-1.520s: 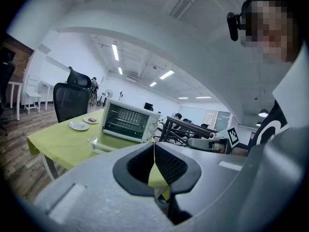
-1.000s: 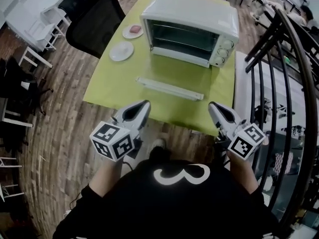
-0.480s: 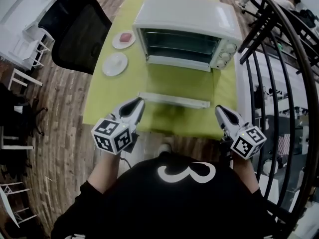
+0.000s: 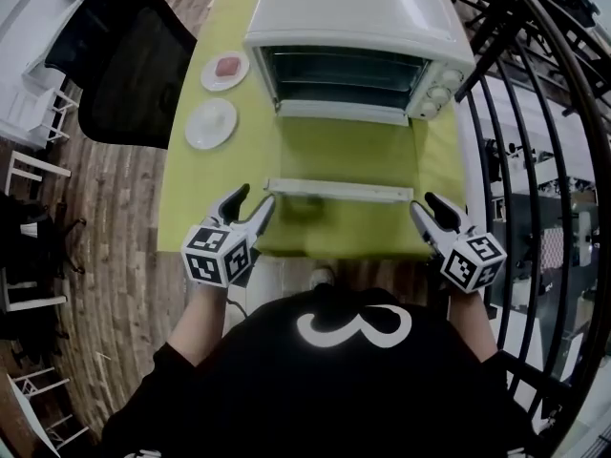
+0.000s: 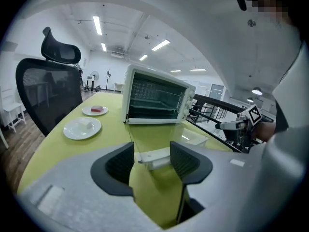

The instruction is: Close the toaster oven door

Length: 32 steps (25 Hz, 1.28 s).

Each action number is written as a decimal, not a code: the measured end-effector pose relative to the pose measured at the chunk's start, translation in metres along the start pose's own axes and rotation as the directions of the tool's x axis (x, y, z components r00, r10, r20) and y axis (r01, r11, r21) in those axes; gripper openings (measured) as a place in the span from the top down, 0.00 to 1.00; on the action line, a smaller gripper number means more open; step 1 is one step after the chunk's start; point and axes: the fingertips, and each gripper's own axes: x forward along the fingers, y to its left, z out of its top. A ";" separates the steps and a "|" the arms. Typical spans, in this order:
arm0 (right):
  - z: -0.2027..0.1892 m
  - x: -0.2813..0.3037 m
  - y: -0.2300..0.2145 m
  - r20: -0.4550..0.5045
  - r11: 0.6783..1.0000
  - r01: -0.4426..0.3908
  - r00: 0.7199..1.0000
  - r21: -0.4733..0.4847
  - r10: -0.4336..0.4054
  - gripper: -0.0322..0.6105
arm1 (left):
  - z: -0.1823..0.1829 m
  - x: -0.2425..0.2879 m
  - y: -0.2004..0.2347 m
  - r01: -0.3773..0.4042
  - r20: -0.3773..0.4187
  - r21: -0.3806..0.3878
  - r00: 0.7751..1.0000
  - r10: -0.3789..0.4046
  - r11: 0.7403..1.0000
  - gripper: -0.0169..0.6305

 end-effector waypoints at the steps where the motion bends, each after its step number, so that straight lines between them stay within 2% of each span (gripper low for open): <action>1: -0.006 0.004 -0.002 -0.020 1.000 0.008 1.000 -0.010 -0.008 0.65 | -0.005 0.004 0.004 0.001 -0.012 0.002 1.000 -0.001 1.000 0.63; 6: -0.032 0.018 -0.011 -0.107 0.997 0.063 0.992 -0.043 -0.067 0.59 | -0.031 0.022 0.017 0.015 -0.075 0.026 0.997 -0.013 1.000 0.58; 9: -0.047 0.025 -0.017 -0.163 0.995 0.088 0.982 -0.044 -0.094 0.59 | -0.041 0.033 0.023 0.012 -0.105 0.052 0.994 -0.006 0.999 0.56; 14: -0.065 0.037 -0.023 -0.237 0.988 0.112 0.962 -0.105 -0.134 0.59 | -0.054 0.050 0.028 0.027 -0.155 0.077 0.988 -0.014 0.997 0.55; 27: -0.081 0.063 -0.025 -0.298 0.986 0.107 0.944 -0.131 -0.142 0.59 | -0.067 0.079 0.025 0.058 -0.228 0.128 0.973 -0.027 0.990 0.55; 32: -0.084 0.070 -0.028 -0.301 0.988 0.110 0.944 -0.108 -0.138 0.59 | -0.067 0.084 0.023 0.071 -0.242 0.131 0.970 -0.038 0.989 0.56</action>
